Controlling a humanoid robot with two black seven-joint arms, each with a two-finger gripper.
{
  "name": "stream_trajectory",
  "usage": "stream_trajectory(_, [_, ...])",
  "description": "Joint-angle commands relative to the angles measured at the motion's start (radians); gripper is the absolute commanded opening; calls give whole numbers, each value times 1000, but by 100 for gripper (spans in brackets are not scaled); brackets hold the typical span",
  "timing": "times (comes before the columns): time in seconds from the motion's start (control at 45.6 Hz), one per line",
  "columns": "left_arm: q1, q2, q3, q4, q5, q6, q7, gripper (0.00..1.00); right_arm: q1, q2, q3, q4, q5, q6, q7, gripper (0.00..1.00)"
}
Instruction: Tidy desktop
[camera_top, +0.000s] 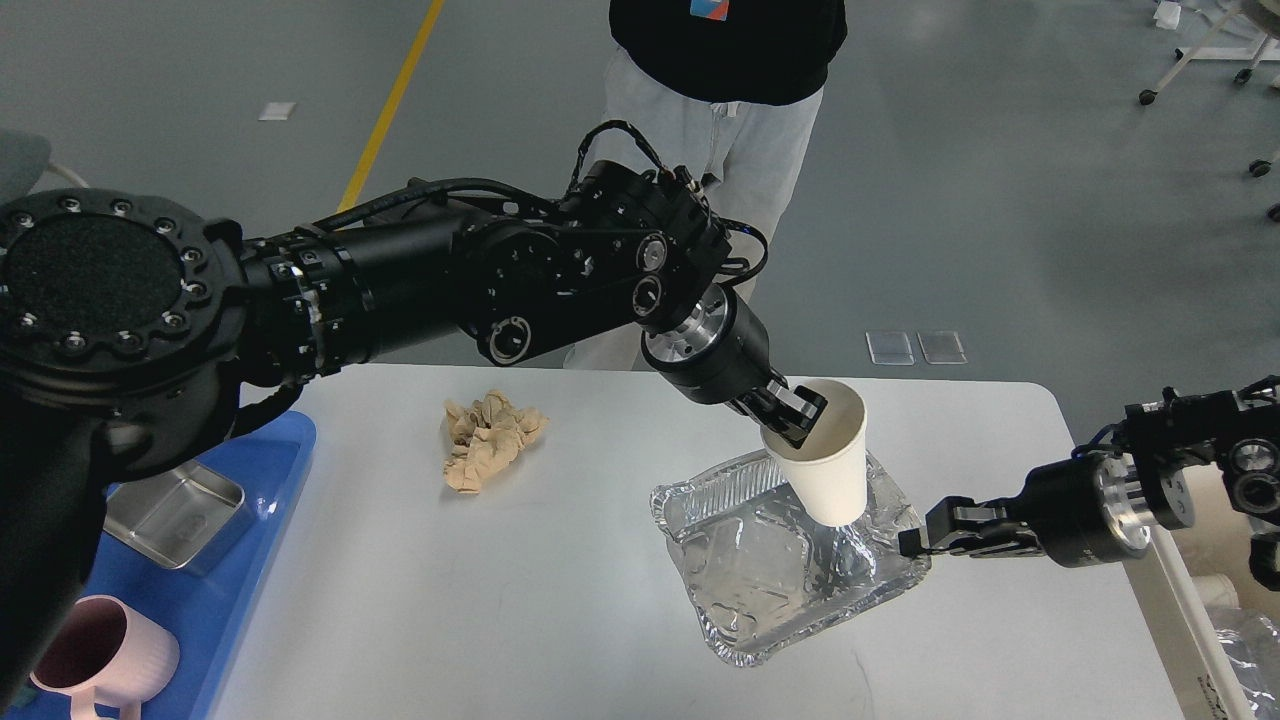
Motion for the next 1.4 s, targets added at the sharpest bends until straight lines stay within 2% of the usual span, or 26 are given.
stream_trajectory(0.0, [-3, -22, 24, 21, 1, 1, 2, 0, 16, -4, -1, 1, 0, 4, 0, 0])
stream_trajectory(0.636, [0, -27, 47, 19, 1, 21, 15, 1, 37, -7, -1, 6, 0, 5, 0, 0])
stream_trajectory(0.833, [0, -27, 46, 19, -11, 34, 14, 13, 37, -7, -1, 6, 0, 5, 0, 0])
stream_trajectory(1.074, [-1, -27, 46, 14, -19, 90, 12, 39, 37, -7, -1, 4, 0, 5, 2, 0])
stream_trajectory(1.381, [-29, -27, 21, 17, -87, 165, 3, 61, 39, -9, -2, 4, 0, 5, 0, 0])
